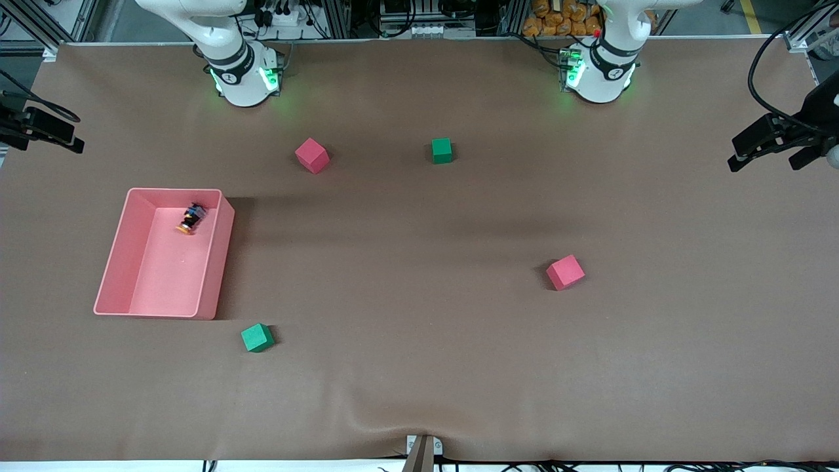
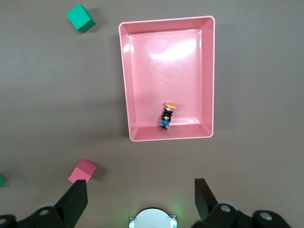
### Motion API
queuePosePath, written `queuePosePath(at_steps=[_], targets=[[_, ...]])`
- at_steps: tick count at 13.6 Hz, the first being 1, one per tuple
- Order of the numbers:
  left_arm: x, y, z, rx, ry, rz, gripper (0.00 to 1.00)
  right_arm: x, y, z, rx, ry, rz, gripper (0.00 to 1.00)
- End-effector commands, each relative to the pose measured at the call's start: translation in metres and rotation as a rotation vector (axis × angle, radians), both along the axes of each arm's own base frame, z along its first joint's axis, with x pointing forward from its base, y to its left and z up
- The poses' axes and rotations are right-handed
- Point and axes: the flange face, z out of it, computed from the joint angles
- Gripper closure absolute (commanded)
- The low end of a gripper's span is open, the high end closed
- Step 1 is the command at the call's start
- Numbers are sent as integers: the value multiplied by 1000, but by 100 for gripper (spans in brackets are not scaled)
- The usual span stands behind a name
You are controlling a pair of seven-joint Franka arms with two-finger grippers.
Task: Place and upright button with both arms
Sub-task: 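Reach the right gripper down into the pink tray toward the button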
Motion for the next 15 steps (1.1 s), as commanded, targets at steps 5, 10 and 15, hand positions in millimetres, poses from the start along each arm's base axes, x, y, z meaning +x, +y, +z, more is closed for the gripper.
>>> queuePosePath(at_steps=[5, 10, 15], targets=[[-2, -3, 5, -23, 8, -20, 0, 0, 0, -3, -10, 3, 14, 0], [-2, 2, 5, -25, 11, -12, 0, 16, -10, -85, -5, 2, 55, 0], [-1, -1, 1, -25, 18, -11, 0, 28, -29, -212, -3, 102, 28, 0]])
